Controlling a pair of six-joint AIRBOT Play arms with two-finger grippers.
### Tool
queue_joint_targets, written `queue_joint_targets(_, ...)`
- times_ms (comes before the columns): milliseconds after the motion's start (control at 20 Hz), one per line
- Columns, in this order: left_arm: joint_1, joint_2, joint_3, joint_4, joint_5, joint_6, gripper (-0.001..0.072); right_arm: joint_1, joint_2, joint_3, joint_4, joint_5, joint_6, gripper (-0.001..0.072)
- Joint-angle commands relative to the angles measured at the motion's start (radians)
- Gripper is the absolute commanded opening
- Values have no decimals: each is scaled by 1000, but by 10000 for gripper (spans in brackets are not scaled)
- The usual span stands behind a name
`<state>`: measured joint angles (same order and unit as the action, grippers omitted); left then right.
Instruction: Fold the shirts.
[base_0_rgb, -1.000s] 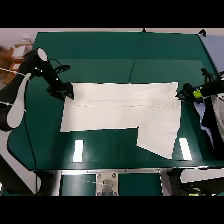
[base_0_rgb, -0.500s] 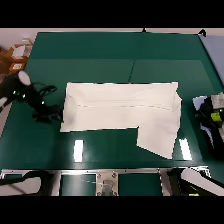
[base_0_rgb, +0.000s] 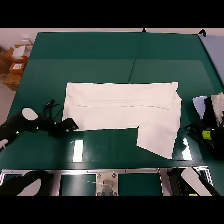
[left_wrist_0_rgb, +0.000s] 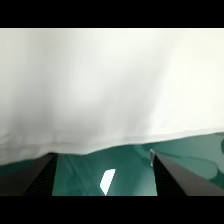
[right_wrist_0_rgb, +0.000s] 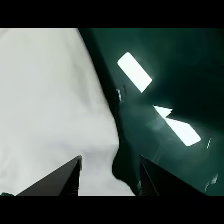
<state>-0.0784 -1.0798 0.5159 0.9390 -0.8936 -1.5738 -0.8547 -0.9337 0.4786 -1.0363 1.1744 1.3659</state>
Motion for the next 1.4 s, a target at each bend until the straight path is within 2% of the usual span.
queue_joint_targets(0,-107,11,-32,-31,260,-107,615,18,10,-108,35,-35,0,508)
queue_joint_targets(50,-120,11,-32,-31,287,-121,465,28,9,-134,48,-46,0,540)
queue_joint_targets(150,-140,11,-32,-58,299,-120,446,45,9,-171,61,-57,-8,540)
queue_joint_targets(200,-141,11,-32,-58,299,-119,400,56,8,-180,67,-61,-8,540)
queue_joint_targets(250,-141,11,-32,-56,300,-113,132,69,8,-184,80,-61,-8,540)
queue_joint_targets(300,-141,12,-32,-56,302,-95,32,82,8,-183,91,-61,-13,540)
queue_joint_targets(450,-141,11,-32,-51,307,-80,25,120,-14,-183,106,-60,-16,537)
queue_joint_targets(500,-138,12,-32,-51,307,-72,25,124,-22,-183,108,-59,-16,457)
queue_joint_targets(550,-138,12,-32,-46,305,-62,25,123,-24,-182,113,-55,-16,232)
queue_joint_targets(600,-138,12,-27,-25,293,-55,24,123,-24,-175,113,-47,-17,51)
queue_joint_targets(650,-138,12,-18,3,271,-56,24,123,-24,-163,111,-32,-17,17)
queue_joint_targets(800,-138,26,41,161,144,-109,23,122,-16,-82,97,33,1,15)
queue_joint_targets(1000,-138,63,102,412,-48,-231,23,122,38,-23,-67,111,136,15)
queue_joint_targets(1100,-138,64,102,423,-111,-214,23,123,47,-23,-113,138,172,15)
queue_joint_targets(1350,-138,63,124,365,-104,-167,23,123,49,23,-63,164,171,15)
